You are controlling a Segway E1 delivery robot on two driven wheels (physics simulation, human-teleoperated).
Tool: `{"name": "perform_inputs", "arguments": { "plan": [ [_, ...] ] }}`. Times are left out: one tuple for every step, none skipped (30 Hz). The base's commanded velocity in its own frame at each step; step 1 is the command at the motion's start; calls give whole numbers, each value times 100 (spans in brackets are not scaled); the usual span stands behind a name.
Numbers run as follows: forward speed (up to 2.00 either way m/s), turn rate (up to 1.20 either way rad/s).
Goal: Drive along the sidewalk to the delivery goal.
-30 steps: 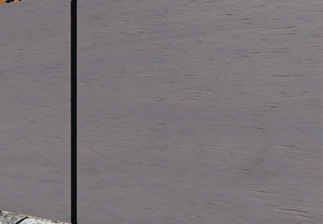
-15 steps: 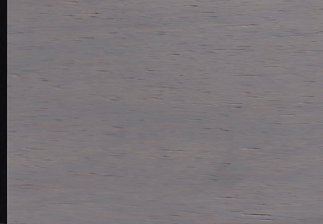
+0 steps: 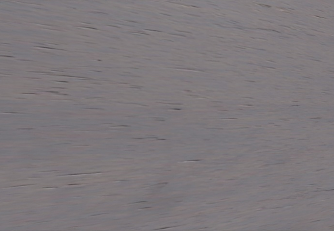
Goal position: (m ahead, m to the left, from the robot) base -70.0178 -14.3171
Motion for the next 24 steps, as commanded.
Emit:
{"name": "perform_inputs", "arguments": {
  "plan": [
    [58, -93],
    [58, -94],
    [58, -94],
    [58, -94],
    [58, -94],
    [57, -94],
    [57, -94],
    [0, -52],
    [0, 0],
    [0, 0],
    [0, 0],
    [0, 0],
    [0, 0],
    [0, 0],
    [0, 0],
    [0, 0],
    [0, 0],
    [0, 0],
    [0, 0],
    [0, 0],
    [0, 0],
    [0, 0],
    [0, 0],
    [0, 0]
  ]
}}
